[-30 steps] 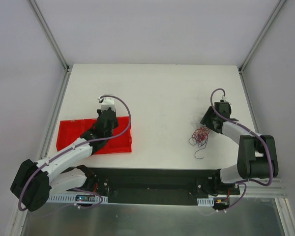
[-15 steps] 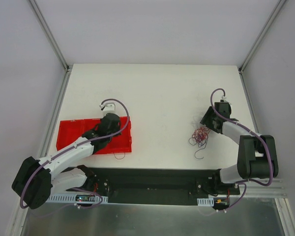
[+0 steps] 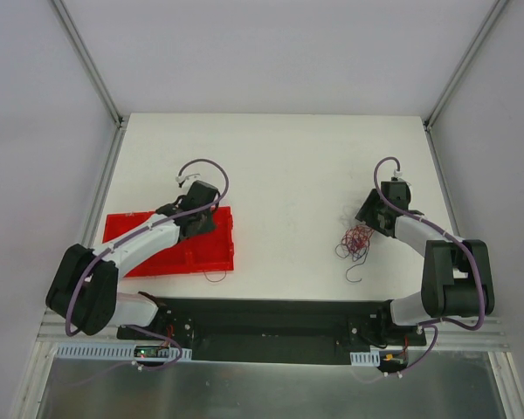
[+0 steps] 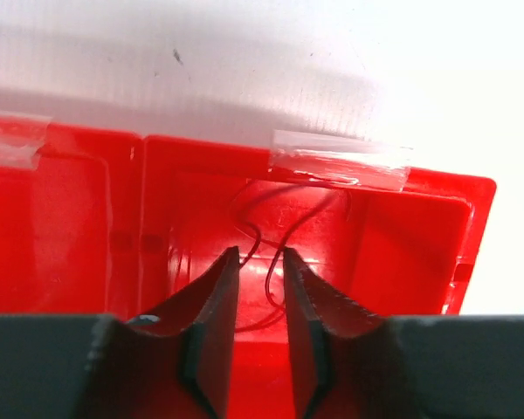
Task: Untangle the cables
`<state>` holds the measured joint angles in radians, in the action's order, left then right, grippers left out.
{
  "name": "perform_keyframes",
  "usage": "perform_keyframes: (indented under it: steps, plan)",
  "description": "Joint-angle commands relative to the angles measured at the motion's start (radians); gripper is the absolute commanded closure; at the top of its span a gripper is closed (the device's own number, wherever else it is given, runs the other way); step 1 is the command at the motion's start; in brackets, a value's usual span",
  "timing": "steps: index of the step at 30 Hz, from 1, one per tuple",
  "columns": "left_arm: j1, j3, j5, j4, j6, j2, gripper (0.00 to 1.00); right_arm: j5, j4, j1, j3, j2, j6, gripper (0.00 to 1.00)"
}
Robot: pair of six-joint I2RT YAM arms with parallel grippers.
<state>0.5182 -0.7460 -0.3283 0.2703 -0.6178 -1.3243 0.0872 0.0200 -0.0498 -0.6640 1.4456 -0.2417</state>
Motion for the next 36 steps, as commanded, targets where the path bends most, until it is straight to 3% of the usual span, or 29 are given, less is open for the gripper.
perform_keyframes:
  steps: [1,8,13,14,16,18,22,26,36]
  plan:
    - [-0.017,-0.052,0.096,0.099,-0.031,0.036,0.66,-0.009,0.029,-0.005,-0.022,0.007,0.010,0.37]
    - [-0.020,-0.124,0.228,0.253,0.003,0.155,0.32,-0.012,0.029,-0.007,-0.022,0.009,0.010,0.37]
    - [-0.021,-0.167,0.210,0.326,0.088,0.253,0.24,-0.017,0.029,-0.007,-0.023,0.012,0.009,0.37]
    - [-0.024,-0.176,0.206,0.326,0.108,0.257,0.25,-0.017,0.029,-0.007,-0.023,0.012,0.010,0.37]
    - [-0.037,-0.206,0.228,0.333,0.136,0.232,0.40,-0.017,0.029,-0.007,-0.025,0.013,0.008,0.37]
    - [-0.043,-0.225,0.287,0.339,0.141,0.200,0.45,-0.014,0.031,-0.007,-0.023,0.010,0.010,0.37]
    - [-0.043,-0.205,0.431,0.357,0.098,0.178,0.33,-0.014,0.029,-0.010,-0.023,0.009,0.010,0.37]
    - [-0.046,-0.147,0.577,0.397,0.055,0.230,0.32,-0.012,0.029,-0.012,-0.023,0.010,0.010,0.37]
    - [-0.046,0.181,0.519,0.435,-0.361,0.477,0.35,-0.006,0.032,-0.016,-0.028,0.012,0.012,0.37]
